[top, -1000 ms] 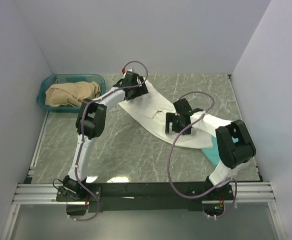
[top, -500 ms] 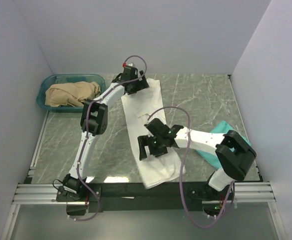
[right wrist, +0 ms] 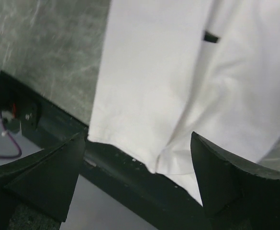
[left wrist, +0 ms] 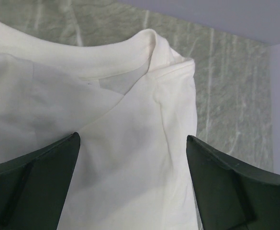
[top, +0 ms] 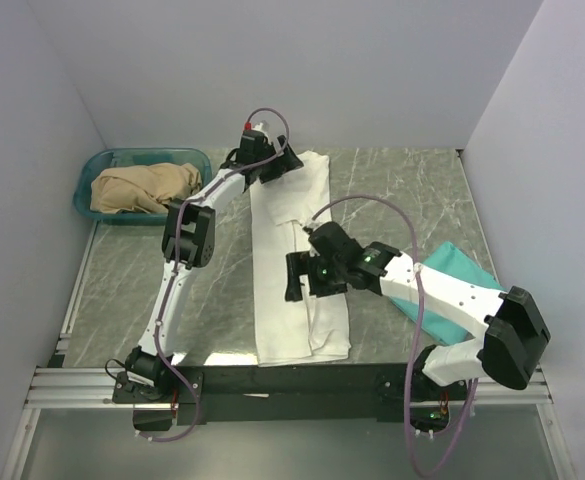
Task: Fold and stack the t-shirts
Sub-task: Fold the tshirt
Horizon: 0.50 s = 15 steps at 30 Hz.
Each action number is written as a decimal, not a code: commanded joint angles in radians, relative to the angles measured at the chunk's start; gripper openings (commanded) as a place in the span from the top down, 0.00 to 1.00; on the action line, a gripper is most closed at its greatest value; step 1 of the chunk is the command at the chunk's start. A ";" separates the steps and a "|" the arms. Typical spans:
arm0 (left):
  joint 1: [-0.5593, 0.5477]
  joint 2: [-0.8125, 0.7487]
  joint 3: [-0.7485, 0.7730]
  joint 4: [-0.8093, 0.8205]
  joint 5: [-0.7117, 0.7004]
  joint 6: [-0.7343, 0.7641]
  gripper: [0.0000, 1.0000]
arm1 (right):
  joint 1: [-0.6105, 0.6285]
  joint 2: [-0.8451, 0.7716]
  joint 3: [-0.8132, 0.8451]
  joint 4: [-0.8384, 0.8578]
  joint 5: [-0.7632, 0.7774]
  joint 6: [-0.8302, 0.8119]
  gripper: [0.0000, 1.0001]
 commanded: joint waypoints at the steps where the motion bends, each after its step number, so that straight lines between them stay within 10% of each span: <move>1: -0.006 0.092 0.049 0.132 0.109 -0.052 0.01 | -0.073 -0.024 0.012 -0.009 0.027 0.009 0.04; 9: -0.009 0.157 0.157 0.213 0.137 -0.129 0.01 | -0.091 0.023 -0.035 0.042 -0.048 -0.019 0.04; 15: -0.011 -0.099 0.063 0.126 0.130 -0.029 0.01 | -0.027 0.068 -0.055 0.027 0.036 -0.026 0.05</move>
